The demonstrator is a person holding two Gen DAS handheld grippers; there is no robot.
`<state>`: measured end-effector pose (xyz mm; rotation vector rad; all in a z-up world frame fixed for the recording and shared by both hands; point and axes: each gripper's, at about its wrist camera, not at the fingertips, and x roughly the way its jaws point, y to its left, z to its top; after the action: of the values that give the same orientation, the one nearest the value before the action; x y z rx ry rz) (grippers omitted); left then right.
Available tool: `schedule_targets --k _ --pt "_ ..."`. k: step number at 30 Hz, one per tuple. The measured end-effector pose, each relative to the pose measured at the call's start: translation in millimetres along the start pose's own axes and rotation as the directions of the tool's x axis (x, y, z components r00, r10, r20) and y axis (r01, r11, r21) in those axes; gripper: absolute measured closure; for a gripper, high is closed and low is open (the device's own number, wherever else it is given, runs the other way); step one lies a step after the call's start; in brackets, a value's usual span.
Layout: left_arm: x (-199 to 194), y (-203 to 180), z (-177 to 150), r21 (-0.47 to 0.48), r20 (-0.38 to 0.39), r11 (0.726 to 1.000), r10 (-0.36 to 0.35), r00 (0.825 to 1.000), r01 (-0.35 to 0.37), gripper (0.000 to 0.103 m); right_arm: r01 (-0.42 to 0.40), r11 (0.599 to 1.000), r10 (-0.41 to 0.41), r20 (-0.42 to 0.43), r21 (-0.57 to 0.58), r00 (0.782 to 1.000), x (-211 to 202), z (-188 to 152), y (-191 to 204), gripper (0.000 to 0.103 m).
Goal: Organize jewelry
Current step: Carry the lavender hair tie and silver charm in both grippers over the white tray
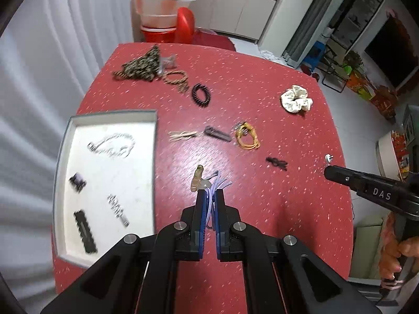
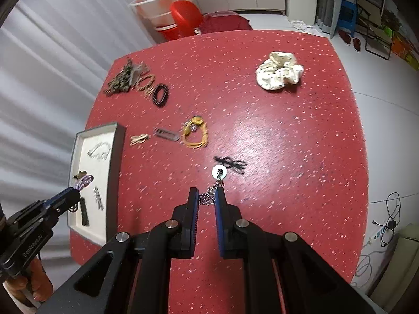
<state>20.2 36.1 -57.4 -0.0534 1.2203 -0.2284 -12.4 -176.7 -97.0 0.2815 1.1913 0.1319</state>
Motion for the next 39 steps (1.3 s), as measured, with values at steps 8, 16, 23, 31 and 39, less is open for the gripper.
schedule_targets --k 8,16,23,31,39 --pt "-15.4 39.9 -23.3 -0.066 -0.003 0.997 0.027 1.0 -0.027 0.096 -0.019 0.997 0.016 -0.032 -0.072 0.999 2.1 -7.6 43.5 0.09" --pt "-28.3 87.0 -42.0 -0.157 0.004 0.986 0.065 0.998 -0.064 0.096 -0.04 0.987 0.033 -0.047 -0.154 0.998 7.6 -5.8 92.8 0.09" --pt "-35.9 126.1 -56.1 -0.225 0.0 0.969 0.102 0.995 -0.099 0.096 -0.069 0.973 0.055 -0.066 -0.219 0.996 18.5 -4.3 136.2 0.09" --pt "-35.6 165.1 -61.0 -0.281 -0.002 0.951 0.135 0.991 -0.13 0.096 -0.109 0.952 0.085 -0.096 -0.285 0.992 35.5 -1.0 183.2 0.09" --pt "-10.5 185.8 -52.6 -0.292 -0.012 0.947 0.136 0.991 -0.133 0.096 -0.142 0.931 0.105 -0.126 -0.337 0.986 64.1 7.8 227.4 0.09"
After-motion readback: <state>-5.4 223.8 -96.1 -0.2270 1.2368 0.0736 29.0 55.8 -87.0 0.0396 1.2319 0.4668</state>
